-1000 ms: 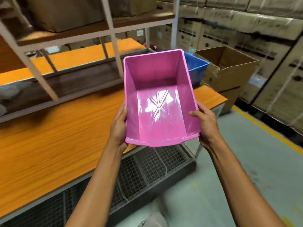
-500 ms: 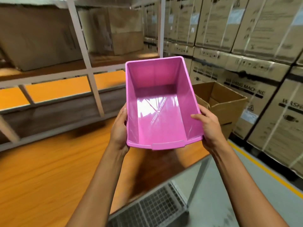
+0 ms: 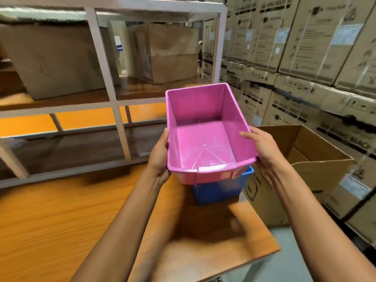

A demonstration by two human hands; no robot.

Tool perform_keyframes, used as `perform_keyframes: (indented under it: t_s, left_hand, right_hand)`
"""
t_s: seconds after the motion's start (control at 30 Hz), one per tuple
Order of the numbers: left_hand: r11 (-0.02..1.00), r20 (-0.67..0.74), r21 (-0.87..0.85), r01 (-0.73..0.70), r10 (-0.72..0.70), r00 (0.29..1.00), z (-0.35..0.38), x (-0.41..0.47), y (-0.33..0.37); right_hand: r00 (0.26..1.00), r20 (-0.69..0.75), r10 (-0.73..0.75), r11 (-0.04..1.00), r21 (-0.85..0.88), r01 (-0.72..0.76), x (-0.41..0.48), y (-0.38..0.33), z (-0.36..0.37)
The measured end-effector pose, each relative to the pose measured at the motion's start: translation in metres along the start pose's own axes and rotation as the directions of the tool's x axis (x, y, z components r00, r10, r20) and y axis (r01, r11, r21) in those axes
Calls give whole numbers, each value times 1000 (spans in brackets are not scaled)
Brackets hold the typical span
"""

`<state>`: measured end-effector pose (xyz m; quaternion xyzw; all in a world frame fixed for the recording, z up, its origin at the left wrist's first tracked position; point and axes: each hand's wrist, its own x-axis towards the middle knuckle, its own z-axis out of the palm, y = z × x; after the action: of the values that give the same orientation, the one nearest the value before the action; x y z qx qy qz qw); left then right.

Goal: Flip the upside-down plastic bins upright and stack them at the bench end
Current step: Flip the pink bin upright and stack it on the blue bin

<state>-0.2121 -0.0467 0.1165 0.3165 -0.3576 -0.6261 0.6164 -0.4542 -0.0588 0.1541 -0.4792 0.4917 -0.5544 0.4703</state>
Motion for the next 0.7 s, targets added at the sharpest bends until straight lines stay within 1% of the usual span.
perform_keyframes:
  t_s: [0.17,0.27,0.4,0.53,0.7]
  left_hand:
    - [1000,-100,24,-13,15,995,23,29,-21]
    - [999,-148,36,-24,29,989,33,41,-31]
    - [998,-224,56,-13,25,974,42,51,-40]
    - [997,-308,72,4,18,951,40,57,-48]
    - [996,-330,87,1,28,944,42,64,-55]
  right_hand:
    - [993,96,61,997,31,-64,50,5,-23]
    - [988,136,72,996,34,-77,75,12,-34]
    - [980,164,115,992,36,-123,98,28,-42]
    - [969,177,170,985,-2,-172,112,50,-47]
    - [959,185,217,976,-26,-216,119,62,-53]
